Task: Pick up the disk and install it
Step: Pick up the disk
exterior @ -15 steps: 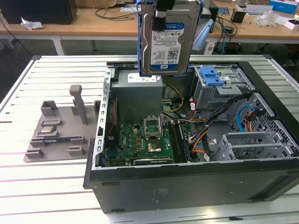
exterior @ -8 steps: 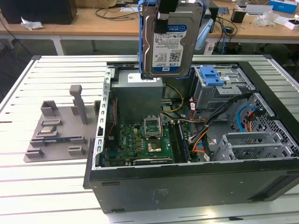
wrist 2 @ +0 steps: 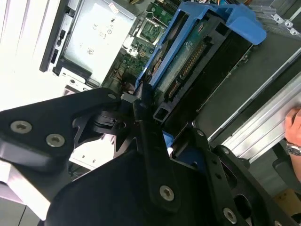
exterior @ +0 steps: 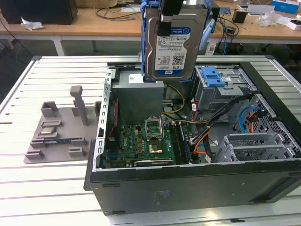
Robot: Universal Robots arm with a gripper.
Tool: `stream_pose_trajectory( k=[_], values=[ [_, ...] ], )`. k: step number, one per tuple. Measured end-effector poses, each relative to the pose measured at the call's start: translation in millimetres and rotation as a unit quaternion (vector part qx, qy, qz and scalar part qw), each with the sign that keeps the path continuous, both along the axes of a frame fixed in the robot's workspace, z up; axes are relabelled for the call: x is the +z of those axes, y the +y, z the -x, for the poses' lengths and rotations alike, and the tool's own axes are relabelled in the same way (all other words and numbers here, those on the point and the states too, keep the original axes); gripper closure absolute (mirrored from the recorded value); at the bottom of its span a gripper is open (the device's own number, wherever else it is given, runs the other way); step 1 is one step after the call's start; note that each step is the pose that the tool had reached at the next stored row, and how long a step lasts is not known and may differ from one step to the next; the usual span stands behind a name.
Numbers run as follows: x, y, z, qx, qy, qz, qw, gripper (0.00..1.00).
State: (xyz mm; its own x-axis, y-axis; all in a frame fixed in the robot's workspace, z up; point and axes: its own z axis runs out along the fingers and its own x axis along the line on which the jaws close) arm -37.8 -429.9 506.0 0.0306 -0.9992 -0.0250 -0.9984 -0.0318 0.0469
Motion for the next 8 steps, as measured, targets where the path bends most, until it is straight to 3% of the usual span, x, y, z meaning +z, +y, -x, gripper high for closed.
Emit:
stream_pose_trajectory(
  k=[8],
  values=[
    [-0.3, -10.6, -3.1, 0.000, 0.0000, 0.0000, 1.0000, 0.63]
  ],
)
